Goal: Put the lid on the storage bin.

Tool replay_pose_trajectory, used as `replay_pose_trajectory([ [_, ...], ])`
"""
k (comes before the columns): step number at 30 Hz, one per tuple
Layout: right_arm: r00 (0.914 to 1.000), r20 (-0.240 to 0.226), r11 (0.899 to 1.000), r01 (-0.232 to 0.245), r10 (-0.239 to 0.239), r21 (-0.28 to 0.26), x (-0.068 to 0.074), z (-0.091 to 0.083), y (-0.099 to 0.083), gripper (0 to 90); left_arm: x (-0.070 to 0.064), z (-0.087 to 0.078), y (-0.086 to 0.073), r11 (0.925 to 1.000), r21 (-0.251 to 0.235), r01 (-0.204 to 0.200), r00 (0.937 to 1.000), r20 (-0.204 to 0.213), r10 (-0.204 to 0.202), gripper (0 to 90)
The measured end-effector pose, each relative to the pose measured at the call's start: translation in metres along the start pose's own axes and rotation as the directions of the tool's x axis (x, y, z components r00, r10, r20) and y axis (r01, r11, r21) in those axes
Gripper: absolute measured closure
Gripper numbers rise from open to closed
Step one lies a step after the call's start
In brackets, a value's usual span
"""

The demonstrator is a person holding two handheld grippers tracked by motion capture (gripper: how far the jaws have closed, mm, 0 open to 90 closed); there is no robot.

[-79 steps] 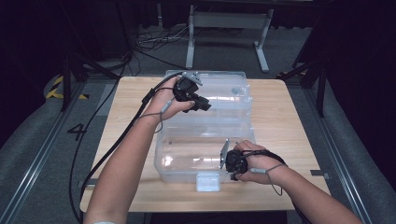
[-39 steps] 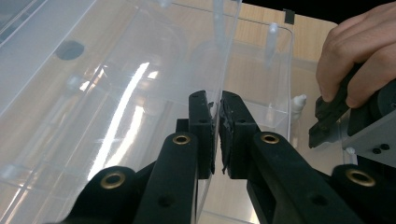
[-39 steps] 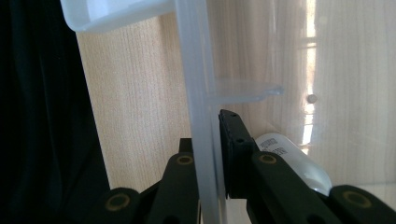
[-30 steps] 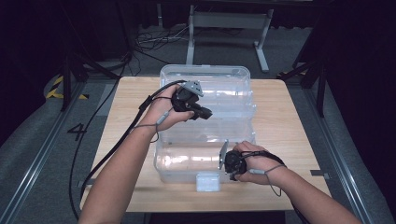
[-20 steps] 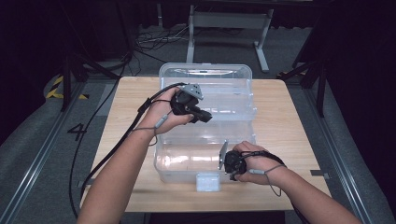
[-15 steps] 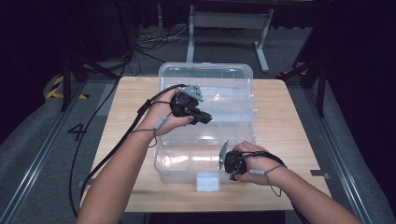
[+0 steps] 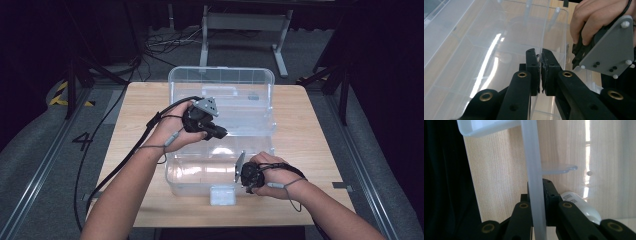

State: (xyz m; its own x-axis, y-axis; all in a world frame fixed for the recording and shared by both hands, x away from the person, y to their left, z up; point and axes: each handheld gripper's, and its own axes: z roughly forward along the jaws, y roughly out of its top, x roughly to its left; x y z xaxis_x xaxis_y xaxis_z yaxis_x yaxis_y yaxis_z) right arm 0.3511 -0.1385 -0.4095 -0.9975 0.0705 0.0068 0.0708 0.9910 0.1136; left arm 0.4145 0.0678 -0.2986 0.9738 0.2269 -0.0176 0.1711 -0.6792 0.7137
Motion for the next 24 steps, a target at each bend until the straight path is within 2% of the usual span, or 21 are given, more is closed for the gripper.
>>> replay_pose_trajectory([
  [4, 0.9998, 0.003, 1.000, -0.021, 0.021, -0.001, 0.002, -0.001, -0.001, 86.4, -0.004, 0.000, -0.001, 0.9999, 0.000, -0.010, 0.9999, 0.001, 0.010, 85.8],
  [5, 1.0000, 0.005, 1.000, 0.000, 0.000, -0.015, 0.001, 0.000, -0.001, 86.4, -0.007, 0.001, -0.001, 0.9999, 0.004, -0.013, 0.9999, -0.002, 0.013, 85.8],
  [10, 0.9999, 0.009, 1.000, 0.011, -0.011, -0.016, 0.001, 0.000, -0.001, 86.4, -0.012, 0.001, -0.002, 0.9997, 0.009, -0.023, 0.9997, -0.002, 0.023, 86.0],
  [13, 1.0000, 0.010, 1.000, 0.002, -0.002, -0.009, 0.002, 0.000, -0.001, 86.5, -0.015, 0.001, -0.002, 0.9994, 0.016, -0.032, 0.9995, -0.006, 0.032, 86.0],
  [16, 0.9994, 0.031, 1.000, 0.012, -0.011, -0.020, 0.003, 0.000, -0.001, 86.2, -0.017, 0.001, -0.004, 0.9995, 0.019, -0.026, 0.9997, -0.004, 0.026, 86.0],
  [17, 0.9992, 0.033, 1.000, -0.021, 0.022, -0.009, 0.006, 0.000, -0.002, 86.2, -0.017, 0.001, -0.004, 0.9995, 0.019, -0.026, 0.9997, -0.004, 0.026, 86.1],
  [18, 0.9992, 0.033, 1.000, -0.021, 0.022, -0.009, 0.006, 0.000, -0.002, 86.2, -0.018, 0.001, -0.004, 0.9994, 0.023, -0.026, 0.9996, -0.005, 0.026, 86.1],
  [20, 0.9991, 0.043, 1.000, 0.005, -0.005, -0.003, 0.006, -0.001, -0.001, 86.0, -0.019, 0.001, -0.004, 0.9992, 0.023, -0.033, 0.9994, -0.006, 0.033, 86.1],
  [24, 0.9987, 0.049, 1.000, 0.008, -0.007, -0.011, 0.006, 0.000, -0.001, 85.5, -0.020, 0.001, -0.005, 0.9994, 0.023, -0.026, 0.9997, -0.002, 0.026, 86.1],
])
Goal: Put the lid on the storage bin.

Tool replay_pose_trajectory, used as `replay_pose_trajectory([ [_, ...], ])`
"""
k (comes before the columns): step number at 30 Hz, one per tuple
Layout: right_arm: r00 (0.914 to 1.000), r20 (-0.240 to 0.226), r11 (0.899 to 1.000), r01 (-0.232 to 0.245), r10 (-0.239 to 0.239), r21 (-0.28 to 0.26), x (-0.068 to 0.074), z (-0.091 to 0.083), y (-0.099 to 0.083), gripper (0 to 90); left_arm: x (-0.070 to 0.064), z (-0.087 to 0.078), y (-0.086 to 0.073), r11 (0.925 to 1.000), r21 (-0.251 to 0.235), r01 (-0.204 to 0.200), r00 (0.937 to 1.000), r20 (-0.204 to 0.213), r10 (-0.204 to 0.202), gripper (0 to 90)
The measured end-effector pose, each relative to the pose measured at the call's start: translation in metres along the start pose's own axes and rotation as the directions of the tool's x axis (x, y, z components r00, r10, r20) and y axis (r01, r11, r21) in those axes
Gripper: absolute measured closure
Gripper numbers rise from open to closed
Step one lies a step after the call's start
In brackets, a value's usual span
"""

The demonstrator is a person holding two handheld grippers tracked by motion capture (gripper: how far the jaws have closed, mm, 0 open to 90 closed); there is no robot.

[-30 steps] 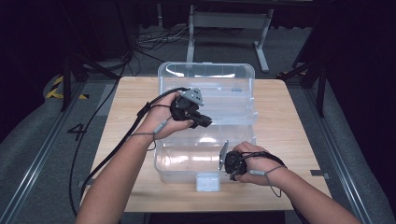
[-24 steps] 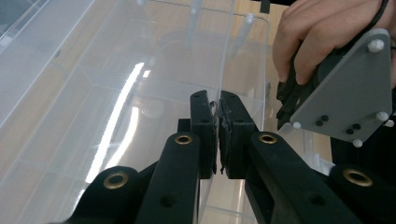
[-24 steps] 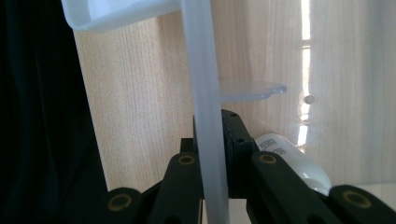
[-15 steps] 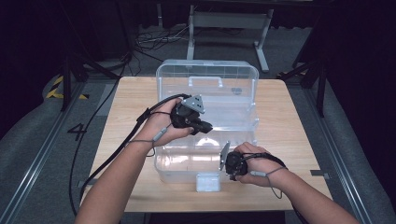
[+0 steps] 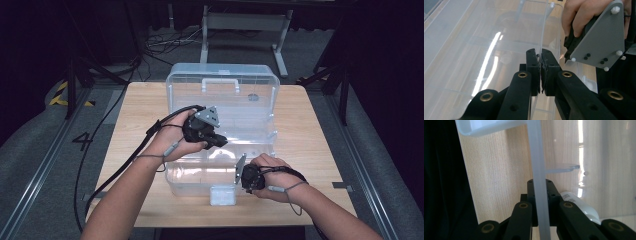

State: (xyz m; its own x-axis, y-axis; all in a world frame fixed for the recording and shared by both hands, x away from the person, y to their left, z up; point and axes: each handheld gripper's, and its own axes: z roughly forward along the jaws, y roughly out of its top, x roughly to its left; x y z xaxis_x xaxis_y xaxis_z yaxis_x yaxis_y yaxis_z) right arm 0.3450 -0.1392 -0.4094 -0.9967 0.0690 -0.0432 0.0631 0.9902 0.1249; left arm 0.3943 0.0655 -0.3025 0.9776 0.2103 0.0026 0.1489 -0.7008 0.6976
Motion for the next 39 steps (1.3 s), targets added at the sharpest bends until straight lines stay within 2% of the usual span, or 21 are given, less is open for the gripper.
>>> replay_pose_trajectory([
  [6, 0.9996, 0.026, 1.000, 0.004, -0.004, -0.002, 0.003, 0.000, 0.000, 84.1, -0.002, 0.000, 0.000, 0.9999, 0.009, -0.010, 0.9999, 0.003, 0.010, 86.2],
  [8, 0.9991, 0.032, 1.000, -0.028, 0.028, 0.006, 0.006, -0.001, -0.001, 83.9, -0.003, 0.001, 0.000, 0.9998, 0.013, -0.014, 0.9999, 0.004, 0.014, 86.4],
  [11, 0.9992, 0.039, 1.000, -0.001, 0.001, -0.010, 0.004, -0.001, -0.001, 83.9, -0.005, 0.001, -0.001, 0.9998, 0.012, -0.013, 0.9999, 0.009, 0.013, 86.5],
  [15, 0.9982, 0.060, 1.000, -0.002, 0.003, -0.009, 0.007, -0.002, 0.000, 83.1, -0.006, 0.002, -0.001, 0.9997, 0.016, -0.017, 0.9997, 0.016, 0.017, 86.7],
  [18, 0.9968, 0.076, 1.000, -0.023, 0.023, -0.009, 0.010, -0.005, 0.000, 82.3, -0.007, 0.002, -0.001, 0.9998, 0.017, -0.013, 0.9997, 0.022, 0.013, 86.7],
  [25, 0.9939, 0.109, 1.000, -0.015, 0.018, -0.026, 0.013, -0.014, 0.000, 81.4, -0.007, 0.003, -0.002, 0.9997, 0.016, -0.017, 0.9996, 0.024, 0.016, 86.7],
  [33, 0.9934, 0.113, 0.999, -0.012, 0.018, -0.052, 0.015, -0.029, -0.001, 82.2, -0.007, 0.003, -0.002, 0.9998, 0.015, -0.015, 0.9995, 0.029, 0.014, 86.7],
  [39, 0.9947, 0.100, 0.997, -0.020, 0.027, -0.074, 0.014, -0.039, -0.004, 82.4, -0.007, 0.003, -0.002, 0.9998, 0.015, -0.012, 0.9995, 0.029, 0.011, 86.7],
])
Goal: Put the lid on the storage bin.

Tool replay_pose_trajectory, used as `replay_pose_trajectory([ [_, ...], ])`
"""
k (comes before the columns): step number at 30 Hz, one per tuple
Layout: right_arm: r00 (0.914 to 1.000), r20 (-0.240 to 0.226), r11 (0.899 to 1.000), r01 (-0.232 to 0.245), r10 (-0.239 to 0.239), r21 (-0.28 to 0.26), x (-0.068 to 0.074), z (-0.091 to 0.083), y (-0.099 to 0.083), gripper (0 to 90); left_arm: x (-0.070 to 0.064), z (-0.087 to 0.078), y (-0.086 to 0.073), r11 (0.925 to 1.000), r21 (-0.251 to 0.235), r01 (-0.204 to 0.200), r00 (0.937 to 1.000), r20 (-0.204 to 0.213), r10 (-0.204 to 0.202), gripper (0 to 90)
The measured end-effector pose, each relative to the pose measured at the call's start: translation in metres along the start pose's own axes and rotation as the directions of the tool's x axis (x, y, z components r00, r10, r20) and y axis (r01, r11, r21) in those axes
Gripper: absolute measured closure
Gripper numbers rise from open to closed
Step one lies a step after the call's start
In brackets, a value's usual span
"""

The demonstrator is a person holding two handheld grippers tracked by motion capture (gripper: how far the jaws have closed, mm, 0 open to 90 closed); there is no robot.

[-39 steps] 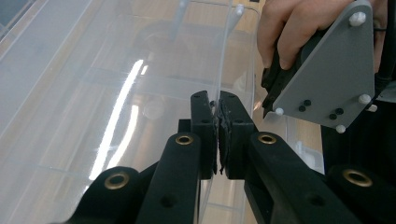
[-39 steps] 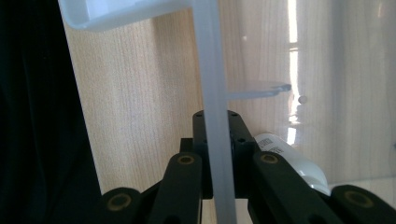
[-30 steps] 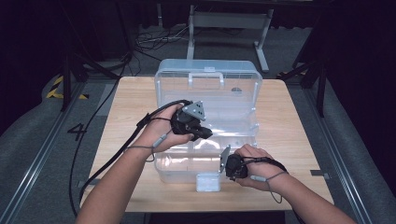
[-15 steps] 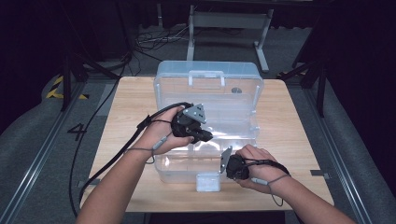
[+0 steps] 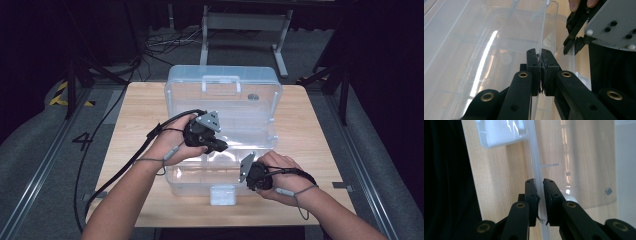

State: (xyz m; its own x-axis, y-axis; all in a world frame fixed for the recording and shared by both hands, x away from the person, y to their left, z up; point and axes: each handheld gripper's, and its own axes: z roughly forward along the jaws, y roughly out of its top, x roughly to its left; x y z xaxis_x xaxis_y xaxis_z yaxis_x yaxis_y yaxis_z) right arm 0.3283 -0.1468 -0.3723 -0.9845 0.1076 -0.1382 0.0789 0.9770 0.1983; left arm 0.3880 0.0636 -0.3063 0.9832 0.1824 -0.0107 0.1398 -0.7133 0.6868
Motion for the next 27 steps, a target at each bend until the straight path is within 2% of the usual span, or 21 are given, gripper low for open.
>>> replay_pose_trajectory([
  [10, 0.9999, 0.010, 0.999, -0.005, 0.005, -0.036, 0.000, -0.022, -0.004, 85.3, 0.000, 0.000, 0.000, 1.0000, 0.000, 0.007, 1.0000, 0.001, -0.007, 86.6],
  [14, 0.9994, 0.015, 0.999, -0.031, 0.032, -0.042, -0.001, -0.031, -0.007, 86.4, 0.000, 0.000, 0.000, 1.0000, 0.000, 0.008, 1.0000, -0.001, -0.008, 86.7],
  [21, 0.9977, 0.004, 0.992, -0.067, 0.068, -0.107, -0.006, -0.051, -0.017, 89.1, 0.000, 0.000, 0.000, 1.0000, 0.000, 0.003, 1.0000, -0.002, -0.003, 86.6],
  [27, 0.9967, 0.000, 0.988, -0.080, 0.081, -0.133, -0.010, -0.058, -0.021, 90.0, 0.000, 0.000, 0.000, 1.0000, 0.000, 0.009, 1.0000, -0.001, -0.009, 86.7],
])
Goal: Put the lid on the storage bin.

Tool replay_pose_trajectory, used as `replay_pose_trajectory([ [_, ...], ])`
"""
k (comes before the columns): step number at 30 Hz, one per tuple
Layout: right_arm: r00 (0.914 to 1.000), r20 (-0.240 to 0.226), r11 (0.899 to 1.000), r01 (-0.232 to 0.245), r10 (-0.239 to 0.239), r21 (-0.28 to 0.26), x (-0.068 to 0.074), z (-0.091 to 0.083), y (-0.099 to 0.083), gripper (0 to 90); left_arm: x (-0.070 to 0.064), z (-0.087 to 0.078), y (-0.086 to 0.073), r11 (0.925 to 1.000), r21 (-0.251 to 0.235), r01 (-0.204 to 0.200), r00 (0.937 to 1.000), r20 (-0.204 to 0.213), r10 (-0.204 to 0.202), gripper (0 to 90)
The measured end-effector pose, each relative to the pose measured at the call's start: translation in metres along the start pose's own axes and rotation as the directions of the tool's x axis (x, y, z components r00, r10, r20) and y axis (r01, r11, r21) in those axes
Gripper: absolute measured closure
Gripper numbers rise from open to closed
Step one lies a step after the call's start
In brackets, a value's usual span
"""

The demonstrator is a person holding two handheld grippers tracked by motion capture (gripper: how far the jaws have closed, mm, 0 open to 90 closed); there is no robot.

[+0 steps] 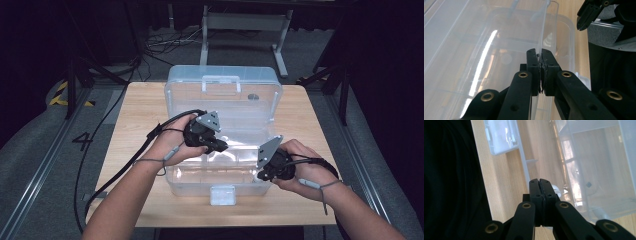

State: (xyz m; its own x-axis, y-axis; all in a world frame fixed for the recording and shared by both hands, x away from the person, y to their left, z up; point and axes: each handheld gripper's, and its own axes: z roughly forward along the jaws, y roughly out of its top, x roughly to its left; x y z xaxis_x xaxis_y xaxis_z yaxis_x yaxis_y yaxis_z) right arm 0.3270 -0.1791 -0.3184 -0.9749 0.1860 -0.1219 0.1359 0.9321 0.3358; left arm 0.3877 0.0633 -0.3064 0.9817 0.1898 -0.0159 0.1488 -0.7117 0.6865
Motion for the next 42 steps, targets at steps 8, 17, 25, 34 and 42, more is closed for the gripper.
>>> replay_pose_trajectory([
  [8, 0.9996, 0.007, 0.998, -0.028, 0.028, -0.050, -0.007, -0.016, -0.002, 90.0, 0.000, 0.000, 0.000, 1.0000, 0.001, -0.006, 1.0000, -0.002, 0.006, 86.6],
  [17, 0.9975, 0.017, 0.990, -0.066, 0.068, -0.128, -0.016, -0.029, -0.007, 90.0, -0.001, 0.001, 0.000, 1.0000, 0.002, -0.006, 1.0000, -0.003, 0.006, 86.8],
  [25, 0.9917, 0.042, 0.976, -0.112, 0.121, -0.188, -0.027, -0.039, -0.012, 90.0, -0.004, 0.001, -0.003, 1.0000, -0.003, -0.001, 1.0000, 0.002, 0.001, 86.9],
  [34, 0.9759, 0.065, 0.944, -0.183, 0.208, -0.275, -0.041, -0.045, -0.022, 90.0, -0.008, 0.002, -0.006, 1.0000, -0.006, 0.002, 1.0000, -0.001, -0.002, 86.9],
  [42, 0.9632, 0.050, 0.908, -0.230, 0.264, -0.351, -0.049, -0.049, -0.027, 90.0, -0.009, 0.002, -0.007, 0.9999, -0.012, 0.000, 1.0000, -0.005, 0.000, 86.8],
])
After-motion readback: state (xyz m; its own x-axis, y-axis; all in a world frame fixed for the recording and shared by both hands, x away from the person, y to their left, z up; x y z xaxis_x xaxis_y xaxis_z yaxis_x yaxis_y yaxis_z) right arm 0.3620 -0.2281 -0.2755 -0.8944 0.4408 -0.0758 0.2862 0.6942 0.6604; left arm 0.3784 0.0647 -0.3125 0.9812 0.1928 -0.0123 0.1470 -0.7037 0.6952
